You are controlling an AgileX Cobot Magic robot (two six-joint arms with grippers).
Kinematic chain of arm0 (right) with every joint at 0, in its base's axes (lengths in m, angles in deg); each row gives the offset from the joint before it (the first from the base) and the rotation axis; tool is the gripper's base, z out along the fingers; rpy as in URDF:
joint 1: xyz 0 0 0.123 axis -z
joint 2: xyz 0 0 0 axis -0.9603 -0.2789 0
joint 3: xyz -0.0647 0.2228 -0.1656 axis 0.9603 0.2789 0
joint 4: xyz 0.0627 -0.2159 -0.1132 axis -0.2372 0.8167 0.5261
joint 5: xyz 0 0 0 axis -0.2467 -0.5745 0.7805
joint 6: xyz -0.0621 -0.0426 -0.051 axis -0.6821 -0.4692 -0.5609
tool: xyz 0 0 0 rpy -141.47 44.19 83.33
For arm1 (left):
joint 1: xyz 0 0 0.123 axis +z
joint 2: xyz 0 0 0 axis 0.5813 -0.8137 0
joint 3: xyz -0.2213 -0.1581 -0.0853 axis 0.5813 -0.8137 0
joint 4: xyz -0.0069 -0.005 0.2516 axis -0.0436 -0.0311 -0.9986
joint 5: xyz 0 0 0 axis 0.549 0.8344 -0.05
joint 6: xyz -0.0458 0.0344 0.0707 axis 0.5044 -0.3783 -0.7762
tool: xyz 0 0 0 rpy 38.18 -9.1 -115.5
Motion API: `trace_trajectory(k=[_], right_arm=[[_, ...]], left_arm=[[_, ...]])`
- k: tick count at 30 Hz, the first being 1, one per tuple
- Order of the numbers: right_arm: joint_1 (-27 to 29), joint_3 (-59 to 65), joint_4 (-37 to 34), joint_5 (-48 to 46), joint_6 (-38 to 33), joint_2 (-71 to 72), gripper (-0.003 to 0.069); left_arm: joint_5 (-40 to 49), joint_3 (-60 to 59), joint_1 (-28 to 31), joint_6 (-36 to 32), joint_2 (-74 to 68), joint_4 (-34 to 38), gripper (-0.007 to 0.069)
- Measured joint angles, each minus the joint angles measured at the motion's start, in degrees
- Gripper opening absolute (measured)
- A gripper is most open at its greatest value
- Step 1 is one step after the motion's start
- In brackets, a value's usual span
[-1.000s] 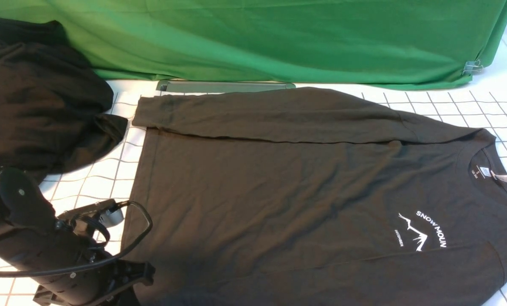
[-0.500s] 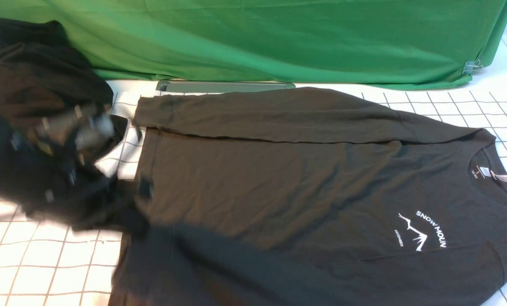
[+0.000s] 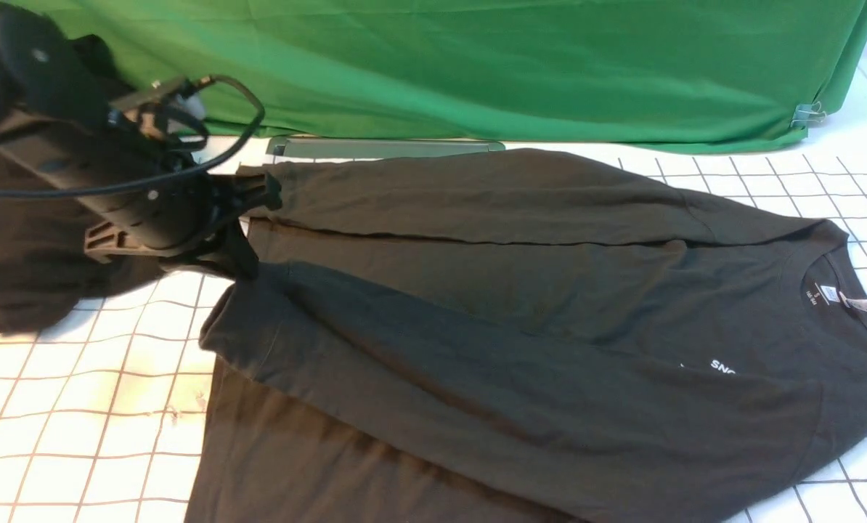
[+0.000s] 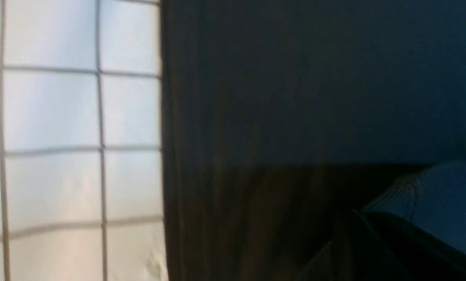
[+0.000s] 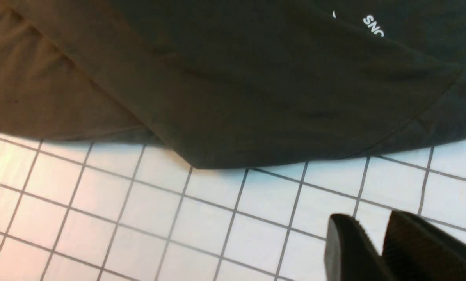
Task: Fold a long-sleeved shirt over a white checkered tablecloth.
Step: 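Fold the left side of the black T-shirt inward over its body, then grab the top left corner of the dark shirt with the left gripper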
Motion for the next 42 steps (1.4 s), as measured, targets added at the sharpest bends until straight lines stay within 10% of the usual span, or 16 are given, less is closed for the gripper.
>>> trace_trajectory(k=[19, 42], right_arm=[[0.0, 0.0, 0.0, -0.05, 1.7, 0.0, 0.0171], [0.0, 0.0, 0.0, 0.46, 2.41, 0.0, 0.0199]], left_arm=[[-3.08, 17.86, 6.84, 2.93, -15.32, 2.81, 0.0347], [-17.35, 20.13, 9.73, 0.86, -30.62, 28.32, 0.025]])
